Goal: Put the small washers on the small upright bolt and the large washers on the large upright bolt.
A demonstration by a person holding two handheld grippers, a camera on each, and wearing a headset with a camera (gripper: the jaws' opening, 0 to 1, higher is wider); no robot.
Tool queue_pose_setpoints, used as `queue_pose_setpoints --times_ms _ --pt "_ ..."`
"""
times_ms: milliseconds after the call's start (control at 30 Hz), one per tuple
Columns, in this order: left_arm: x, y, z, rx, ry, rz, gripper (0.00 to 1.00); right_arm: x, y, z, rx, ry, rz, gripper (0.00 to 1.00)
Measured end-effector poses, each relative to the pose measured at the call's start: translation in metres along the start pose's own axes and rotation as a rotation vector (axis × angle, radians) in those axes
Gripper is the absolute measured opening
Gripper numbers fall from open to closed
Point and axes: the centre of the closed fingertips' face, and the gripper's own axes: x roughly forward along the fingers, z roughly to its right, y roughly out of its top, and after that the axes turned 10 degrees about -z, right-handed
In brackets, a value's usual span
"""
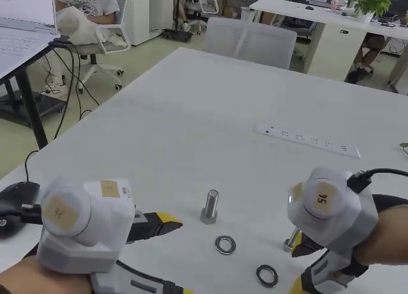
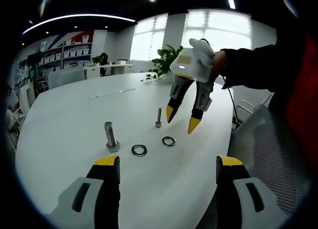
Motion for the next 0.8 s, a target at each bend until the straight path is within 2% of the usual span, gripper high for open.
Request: queue_pose_setpoints --times_ms 400,800 --pt "0.000 0.000 0.000 -0.002 0.002 0.001 0.79 0.012 0.016 0.001 -0.031 0.013 -0.004 0.39" --pt "0.000 -0.001 -0.002 -0.007 0.004 0.004 0.79 0.019 0.023 0.002 -0.047 0.022 -0.017 0.37"
